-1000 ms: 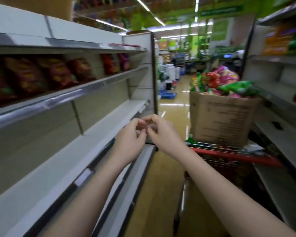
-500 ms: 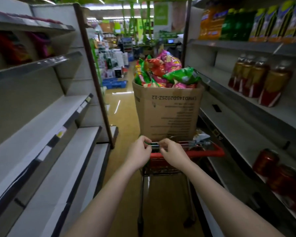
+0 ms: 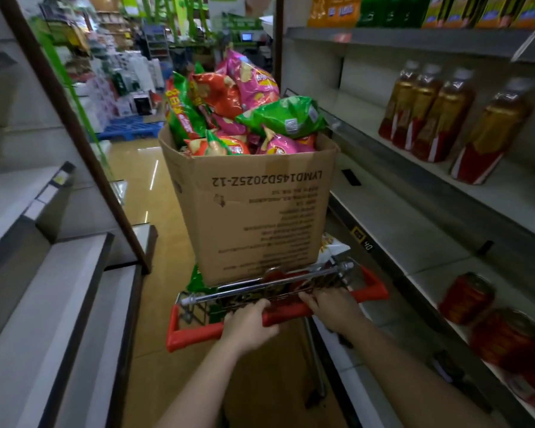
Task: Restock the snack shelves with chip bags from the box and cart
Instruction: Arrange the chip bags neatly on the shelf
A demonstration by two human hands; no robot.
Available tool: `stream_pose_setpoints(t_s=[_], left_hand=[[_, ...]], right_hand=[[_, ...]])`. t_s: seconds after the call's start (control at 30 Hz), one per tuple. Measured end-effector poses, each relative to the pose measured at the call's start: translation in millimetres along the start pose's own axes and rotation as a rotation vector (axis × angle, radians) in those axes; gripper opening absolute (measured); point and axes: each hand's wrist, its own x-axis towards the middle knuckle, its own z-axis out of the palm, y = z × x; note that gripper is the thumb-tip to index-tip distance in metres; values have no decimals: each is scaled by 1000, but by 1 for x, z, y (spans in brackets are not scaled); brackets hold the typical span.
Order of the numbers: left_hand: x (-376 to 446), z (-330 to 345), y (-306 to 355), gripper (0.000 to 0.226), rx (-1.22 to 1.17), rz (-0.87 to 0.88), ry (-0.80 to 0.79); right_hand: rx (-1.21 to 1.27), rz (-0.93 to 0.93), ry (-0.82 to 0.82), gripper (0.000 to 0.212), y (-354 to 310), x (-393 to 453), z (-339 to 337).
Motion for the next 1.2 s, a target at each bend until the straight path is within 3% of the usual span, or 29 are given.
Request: stream_pose_setpoints(t_s=[0.07, 0.17, 0.3, 0.53, 0.63, 1.2], left_hand=[[14, 11, 7, 49, 142, 13, 58], [28, 23, 18, 40, 317, -42, 181], [33, 31, 28, 53, 356, -61, 242], [38, 43, 54, 54, 441, -88, 267], [40, 47, 60, 53, 437, -72, 281], [65, 36, 48, 53, 382, -2, 187]], right_hand=[[-66, -68, -45, 54, 17, 7, -4], [-232, -219, -115, 30, 35, 19, -4], [-461, -407, -66, 57, 49, 26, 7], [-435, -410, -4, 49, 73, 28, 1], [-439, -422, -96, 49, 81, 28, 0], [-479, -331, -153, 59, 76, 32, 0]])
